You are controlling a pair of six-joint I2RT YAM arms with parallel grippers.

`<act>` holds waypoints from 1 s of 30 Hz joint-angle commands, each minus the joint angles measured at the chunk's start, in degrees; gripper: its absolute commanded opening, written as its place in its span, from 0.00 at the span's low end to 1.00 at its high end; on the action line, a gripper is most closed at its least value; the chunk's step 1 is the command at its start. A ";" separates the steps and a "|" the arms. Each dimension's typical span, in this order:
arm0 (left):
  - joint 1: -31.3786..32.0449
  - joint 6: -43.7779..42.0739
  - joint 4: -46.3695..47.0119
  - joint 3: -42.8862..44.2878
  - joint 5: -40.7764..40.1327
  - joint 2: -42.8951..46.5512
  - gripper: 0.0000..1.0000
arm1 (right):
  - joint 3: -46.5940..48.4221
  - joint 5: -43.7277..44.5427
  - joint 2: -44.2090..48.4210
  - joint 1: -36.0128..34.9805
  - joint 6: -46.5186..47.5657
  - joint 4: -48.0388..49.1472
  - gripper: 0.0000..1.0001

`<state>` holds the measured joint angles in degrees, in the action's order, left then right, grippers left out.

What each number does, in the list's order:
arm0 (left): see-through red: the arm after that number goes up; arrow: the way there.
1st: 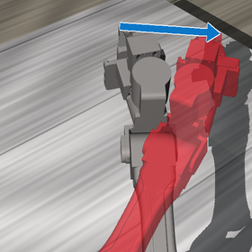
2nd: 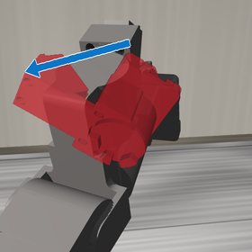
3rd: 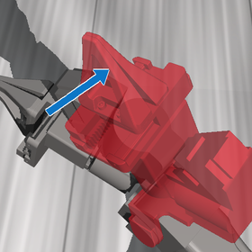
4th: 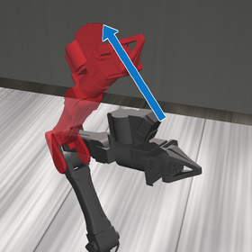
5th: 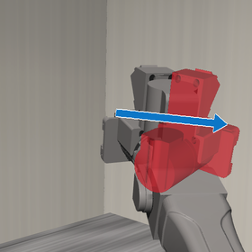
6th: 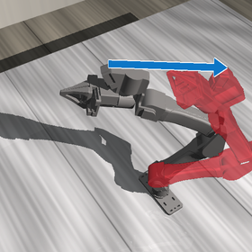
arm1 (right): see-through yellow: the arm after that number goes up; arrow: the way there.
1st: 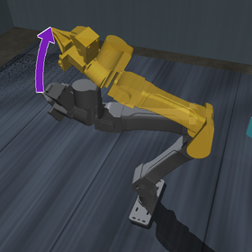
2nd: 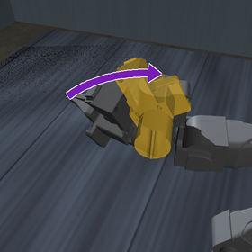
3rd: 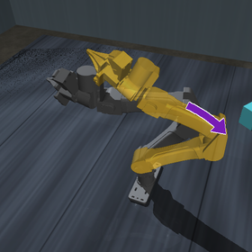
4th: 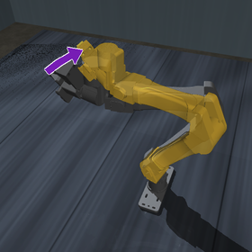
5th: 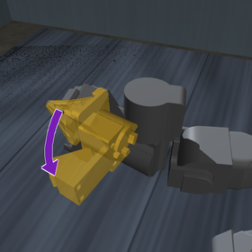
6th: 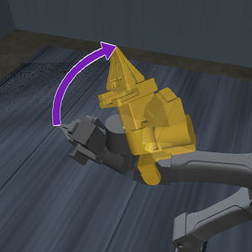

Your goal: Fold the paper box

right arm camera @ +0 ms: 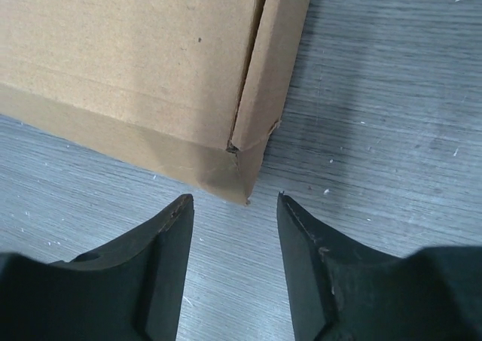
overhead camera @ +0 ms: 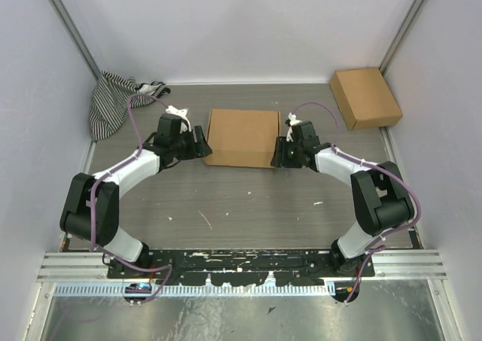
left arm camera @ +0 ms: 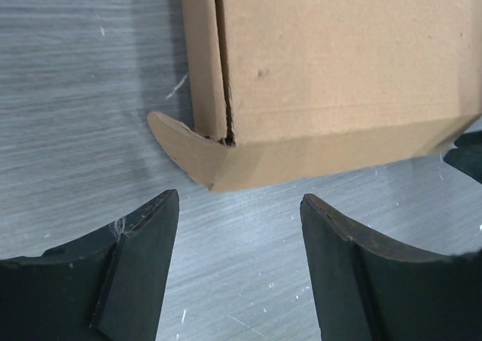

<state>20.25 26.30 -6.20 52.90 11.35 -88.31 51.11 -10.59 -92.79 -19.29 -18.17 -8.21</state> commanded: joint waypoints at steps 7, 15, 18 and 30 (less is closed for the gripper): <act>0.08 -0.83 12.29 0.77 -2.92 -6.77 0.73 | 0.40 -2.23 2.13 1.61 -2.36 5.55 0.59; 0.05 1.29 15.20 0.18 0.29 -8.88 0.71 | -1.79 -8.44 -0.56 2.61 -4.05 11.66 0.59; 0.07 2.34 17.57 -1.20 1.02 -8.92 0.70 | -1.79 -9.40 -1.29 2.68 -3.85 11.51 0.59; -0.03 4.20 15.77 1.36 5.62 -12.81 0.58 | -0.48 -11.20 -1.96 2.67 -5.35 8.43 0.48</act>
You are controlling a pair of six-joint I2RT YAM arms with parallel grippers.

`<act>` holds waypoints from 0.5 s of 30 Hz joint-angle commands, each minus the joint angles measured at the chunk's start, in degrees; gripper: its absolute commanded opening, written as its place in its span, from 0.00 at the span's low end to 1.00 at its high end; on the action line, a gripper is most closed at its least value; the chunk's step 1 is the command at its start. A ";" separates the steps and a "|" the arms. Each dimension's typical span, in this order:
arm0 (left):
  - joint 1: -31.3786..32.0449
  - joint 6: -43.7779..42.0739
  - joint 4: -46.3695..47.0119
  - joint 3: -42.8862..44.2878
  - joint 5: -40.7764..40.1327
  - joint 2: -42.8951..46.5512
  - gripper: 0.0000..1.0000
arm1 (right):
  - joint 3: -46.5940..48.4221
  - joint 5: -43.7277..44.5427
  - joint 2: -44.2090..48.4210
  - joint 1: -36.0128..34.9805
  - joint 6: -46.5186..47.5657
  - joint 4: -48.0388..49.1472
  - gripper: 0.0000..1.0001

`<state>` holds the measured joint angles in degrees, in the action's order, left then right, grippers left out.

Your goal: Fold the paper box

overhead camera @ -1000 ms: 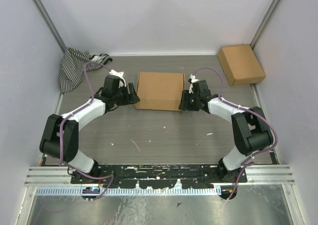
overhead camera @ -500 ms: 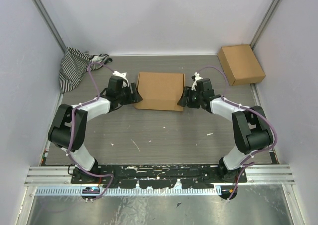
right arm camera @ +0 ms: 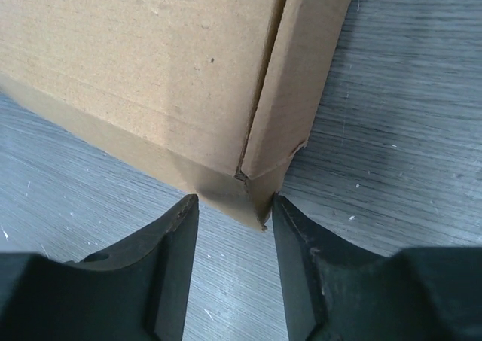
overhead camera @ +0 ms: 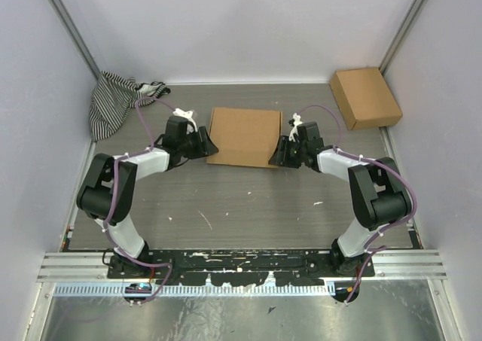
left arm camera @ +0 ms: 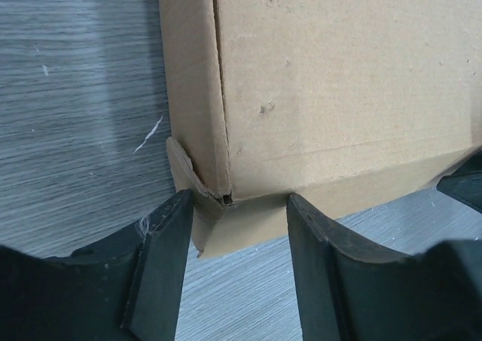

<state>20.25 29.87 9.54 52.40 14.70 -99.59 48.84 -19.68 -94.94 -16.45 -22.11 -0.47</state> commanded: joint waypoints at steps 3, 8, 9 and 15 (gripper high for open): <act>0.01 0.28 -4.35 3.65 3.13 -1.31 0.56 | 3.57 -1.16 0.73 -0.19 -1.66 -3.46 0.45; -0.04 -0.80 -14.53 6.89 3.72 0.54 0.55 | 8.51 -0.30 0.94 0.67 -1.91 -13.57 0.41; -0.04 -1.02 -16.02 7.37 3.82 0.94 0.54 | 9.21 -0.61 0.96 0.90 -1.77 -14.85 0.40; -0.01 -1.30 -22.91 10.09 6.74 2.57 0.52 | 12.06 -2.63 2.12 2.01 -0.61 -18.95 0.36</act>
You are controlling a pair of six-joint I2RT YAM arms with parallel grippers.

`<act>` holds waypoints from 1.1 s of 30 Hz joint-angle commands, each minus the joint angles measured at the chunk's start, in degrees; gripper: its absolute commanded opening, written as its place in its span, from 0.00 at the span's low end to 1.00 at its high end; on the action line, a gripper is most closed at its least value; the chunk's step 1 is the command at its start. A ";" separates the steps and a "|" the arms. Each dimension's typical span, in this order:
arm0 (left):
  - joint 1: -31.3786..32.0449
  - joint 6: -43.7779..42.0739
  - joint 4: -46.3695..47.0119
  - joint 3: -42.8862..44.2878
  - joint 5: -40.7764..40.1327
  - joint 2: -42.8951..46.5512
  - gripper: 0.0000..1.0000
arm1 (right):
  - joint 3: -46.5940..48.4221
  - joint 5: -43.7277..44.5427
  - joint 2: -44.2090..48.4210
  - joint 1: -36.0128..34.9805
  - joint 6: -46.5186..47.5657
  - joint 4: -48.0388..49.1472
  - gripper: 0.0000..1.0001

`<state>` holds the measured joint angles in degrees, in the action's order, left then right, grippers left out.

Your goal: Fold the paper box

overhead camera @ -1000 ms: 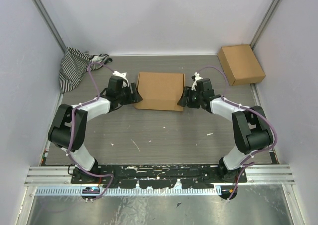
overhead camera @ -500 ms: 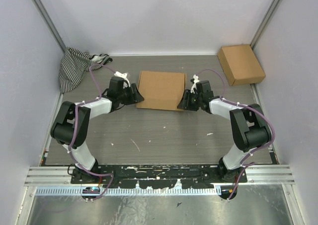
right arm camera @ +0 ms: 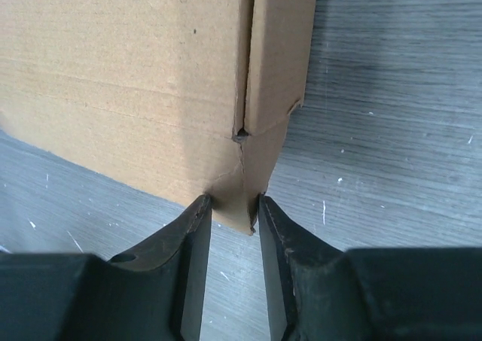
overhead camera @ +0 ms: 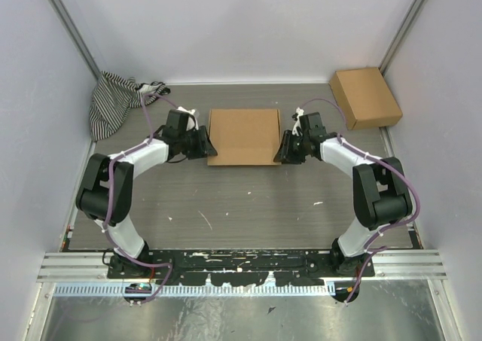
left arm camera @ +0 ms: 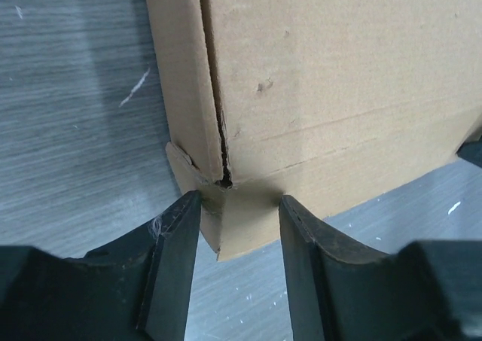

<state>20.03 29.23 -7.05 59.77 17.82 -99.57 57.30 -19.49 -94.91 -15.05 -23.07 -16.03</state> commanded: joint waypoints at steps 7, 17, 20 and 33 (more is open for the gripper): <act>-1.67 1.45 -8.95 4.63 10.70 3.86 0.50 | 5.63 -6.53 2.78 1.21 1.00 -5.71 0.36; -4.32 3.73 -7.61 4.16 16.85 4.65 0.49 | 8.44 -6.76 3.60 1.41 2.49 -9.41 0.37; -4.60 4.33 -7.00 3.98 18.19 3.86 0.49 | 8.93 -6.64 3.44 1.43 2.90 -10.13 0.37; -4.68 2.41 -7.70 4.09 14.53 0.17 0.49 | 7.90 -2.57 0.57 1.43 5.14 -9.06 0.38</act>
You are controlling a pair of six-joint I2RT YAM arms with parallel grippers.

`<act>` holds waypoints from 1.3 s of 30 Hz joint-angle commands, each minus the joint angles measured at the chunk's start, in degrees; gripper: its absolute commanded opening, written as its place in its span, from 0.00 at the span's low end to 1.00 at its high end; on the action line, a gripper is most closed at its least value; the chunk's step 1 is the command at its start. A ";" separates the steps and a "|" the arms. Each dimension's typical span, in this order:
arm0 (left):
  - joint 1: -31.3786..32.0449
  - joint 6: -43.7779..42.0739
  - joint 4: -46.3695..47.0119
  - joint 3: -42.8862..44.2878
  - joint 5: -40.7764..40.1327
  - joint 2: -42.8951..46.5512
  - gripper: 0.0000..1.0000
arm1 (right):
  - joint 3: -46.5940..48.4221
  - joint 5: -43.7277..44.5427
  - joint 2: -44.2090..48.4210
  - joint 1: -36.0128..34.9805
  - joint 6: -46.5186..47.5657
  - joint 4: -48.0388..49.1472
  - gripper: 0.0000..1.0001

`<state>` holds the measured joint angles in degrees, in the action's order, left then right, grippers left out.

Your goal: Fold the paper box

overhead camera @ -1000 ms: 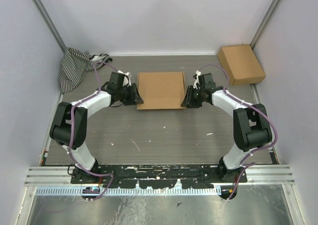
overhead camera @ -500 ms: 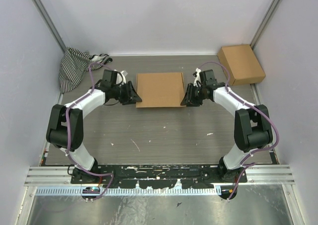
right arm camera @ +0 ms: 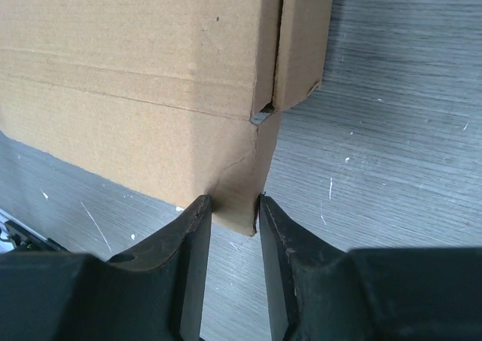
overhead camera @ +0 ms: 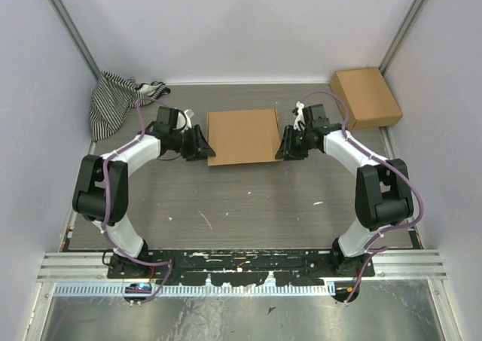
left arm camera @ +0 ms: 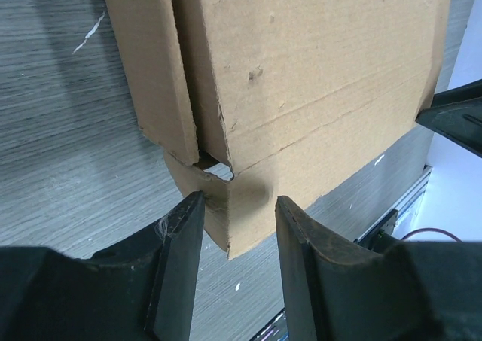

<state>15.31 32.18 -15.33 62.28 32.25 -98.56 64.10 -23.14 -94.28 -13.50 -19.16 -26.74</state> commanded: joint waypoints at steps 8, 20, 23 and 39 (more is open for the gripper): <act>0.03 0.48 3.07 1.78 1.29 -2.91 0.48 | 0.96 3.57 -0.93 -0.11 1.57 2.46 0.38; 0.05 1.48 4.52 1.94 3.03 -3.93 0.47 | -0.99 -0.14 -1.63 -0.21 0.36 6.97 0.37; -0.01 1.48 4.19 2.09 3.17 -3.62 0.47 | -0.82 0.91 -1.48 -0.18 0.63 6.48 0.38; 0.05 2.81 3.35 2.62 5.23 -1.20 0.46 | 1.20 -0.68 0.12 -0.15 -0.18 3.39 0.33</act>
<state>15.11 34.17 -12.36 62.48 34.00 -102.37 63.09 -20.91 -96.47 -13.30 -18.57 -23.49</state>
